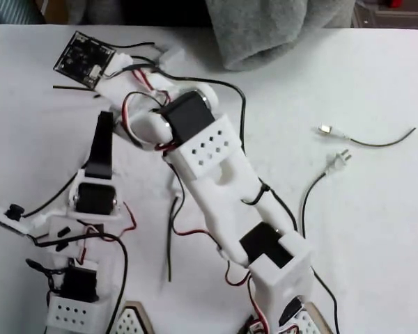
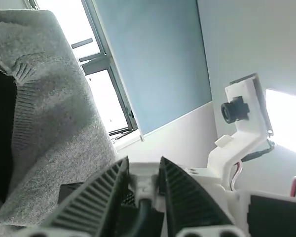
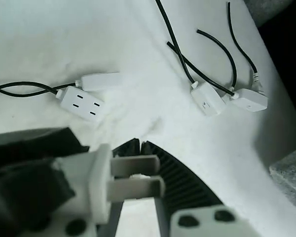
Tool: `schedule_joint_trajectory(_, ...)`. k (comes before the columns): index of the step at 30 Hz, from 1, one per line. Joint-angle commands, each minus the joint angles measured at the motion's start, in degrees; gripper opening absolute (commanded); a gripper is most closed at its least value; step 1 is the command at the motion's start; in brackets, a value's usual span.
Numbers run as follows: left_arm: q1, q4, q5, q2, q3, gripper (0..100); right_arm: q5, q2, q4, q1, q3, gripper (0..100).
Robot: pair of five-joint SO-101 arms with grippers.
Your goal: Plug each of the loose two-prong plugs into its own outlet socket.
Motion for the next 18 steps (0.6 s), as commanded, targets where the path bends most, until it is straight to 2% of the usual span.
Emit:
schedule_joint_trajectory(1,1.8,0.5,-0.1,0.1,-0.1,3,0.8,-0.7,-4.8,0.7,-1.1,1.7)
schedule_joint_trajectory(9,1.8,0.5,-0.1,0.1,-0.1,3,1.0,0.2,-7.6,2.1,-1.1,1.7)
schedule_joint_trajectory(18,1.4,0.5,-0.2,0.1,-0.1,3,1.1,0.0,-4.8,2.2,-1.1,1.8)
